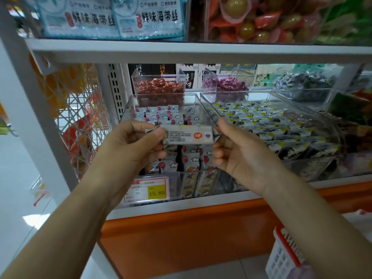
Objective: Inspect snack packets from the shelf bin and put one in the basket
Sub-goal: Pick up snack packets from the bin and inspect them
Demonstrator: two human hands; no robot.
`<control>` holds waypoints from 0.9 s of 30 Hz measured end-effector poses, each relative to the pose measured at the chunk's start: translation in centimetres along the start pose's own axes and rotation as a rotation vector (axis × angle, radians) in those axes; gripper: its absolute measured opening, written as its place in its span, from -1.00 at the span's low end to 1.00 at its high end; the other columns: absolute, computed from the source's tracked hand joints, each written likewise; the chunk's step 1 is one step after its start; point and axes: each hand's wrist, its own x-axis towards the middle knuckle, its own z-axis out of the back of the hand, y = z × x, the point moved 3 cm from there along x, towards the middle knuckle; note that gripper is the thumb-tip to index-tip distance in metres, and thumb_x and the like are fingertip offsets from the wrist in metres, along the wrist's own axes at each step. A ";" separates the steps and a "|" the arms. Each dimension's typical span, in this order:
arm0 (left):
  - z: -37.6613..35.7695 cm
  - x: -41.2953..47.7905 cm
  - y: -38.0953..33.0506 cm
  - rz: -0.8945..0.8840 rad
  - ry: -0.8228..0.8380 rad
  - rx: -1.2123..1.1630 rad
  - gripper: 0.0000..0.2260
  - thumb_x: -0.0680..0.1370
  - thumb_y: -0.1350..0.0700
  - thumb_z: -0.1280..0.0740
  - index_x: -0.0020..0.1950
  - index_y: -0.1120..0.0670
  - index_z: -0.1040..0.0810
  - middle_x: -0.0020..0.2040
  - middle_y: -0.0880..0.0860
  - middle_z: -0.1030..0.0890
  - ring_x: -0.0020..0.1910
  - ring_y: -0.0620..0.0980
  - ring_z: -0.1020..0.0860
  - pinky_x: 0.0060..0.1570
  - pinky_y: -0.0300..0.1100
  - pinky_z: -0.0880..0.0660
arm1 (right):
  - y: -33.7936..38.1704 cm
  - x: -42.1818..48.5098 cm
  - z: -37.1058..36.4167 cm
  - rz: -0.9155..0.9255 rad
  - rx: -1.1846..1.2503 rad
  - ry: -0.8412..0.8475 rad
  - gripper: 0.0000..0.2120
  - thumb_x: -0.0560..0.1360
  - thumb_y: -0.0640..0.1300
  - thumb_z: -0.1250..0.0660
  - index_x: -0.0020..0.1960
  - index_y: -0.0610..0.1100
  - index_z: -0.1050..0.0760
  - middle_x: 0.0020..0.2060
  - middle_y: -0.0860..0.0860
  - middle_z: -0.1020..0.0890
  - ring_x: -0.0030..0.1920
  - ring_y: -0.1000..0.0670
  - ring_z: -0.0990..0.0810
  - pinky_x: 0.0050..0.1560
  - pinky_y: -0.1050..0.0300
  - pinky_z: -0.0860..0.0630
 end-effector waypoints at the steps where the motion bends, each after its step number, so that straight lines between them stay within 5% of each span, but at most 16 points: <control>1: 0.1 0.0 0.0 0.000 -0.006 -0.017 -0.79 0.28 0.11 -0.37 -0.16 0.18 -0.50 -0.29 0.07 -0.61 -0.37 -0.10 -0.60 -0.34 -0.37 -0.53 | 0.1 -0.1 0.0 0.032 -0.074 0.013 -0.78 0.25 -0.03 -0.42 -0.22 -0.18 -0.57 -0.46 -0.03 -0.52 -0.50 0.08 -0.46 -0.52 0.26 -0.44; 10: 0.1 0.0 0.2 -0.021 0.023 -0.032 -0.83 0.32 0.15 -0.34 -0.14 0.20 -0.52 -0.28 0.09 -0.62 -0.33 -0.09 -0.61 -0.30 -0.35 -0.55 | 0.0 -0.2 0.0 0.131 -0.160 -0.087 -0.81 0.50 -0.13 -0.30 -0.13 -0.27 -0.55 -0.48 -0.03 -0.54 -0.50 0.07 -0.49 -0.51 0.24 -0.45; 20: 0.1 0.0 0.3 -0.038 0.037 -0.020 -0.81 0.29 0.20 -0.34 -0.11 0.16 -0.52 -0.38 0.03 -0.61 -0.36 -0.07 -0.62 -0.30 -0.33 -0.56 | 0.2 -0.2 0.2 0.087 0.022 -0.102 -0.82 0.48 -0.23 -0.31 -0.29 -0.21 -0.56 -0.32 -0.12 -0.53 -0.50 0.10 -0.43 -0.55 0.28 -0.41; 27: -0.3 -0.1 0.3 -0.003 0.046 -0.114 -0.88 0.39 0.14 -0.33 -0.14 0.17 -0.52 -0.18 0.14 -0.62 -0.31 -0.07 -0.62 -0.31 -0.31 -0.56 | 0.2 -0.2 0.2 0.262 -0.136 -0.087 -0.85 0.53 -0.26 -0.25 -0.18 -0.20 -0.54 -0.32 -0.06 -0.57 -0.47 0.11 -0.48 -0.46 0.27 -0.46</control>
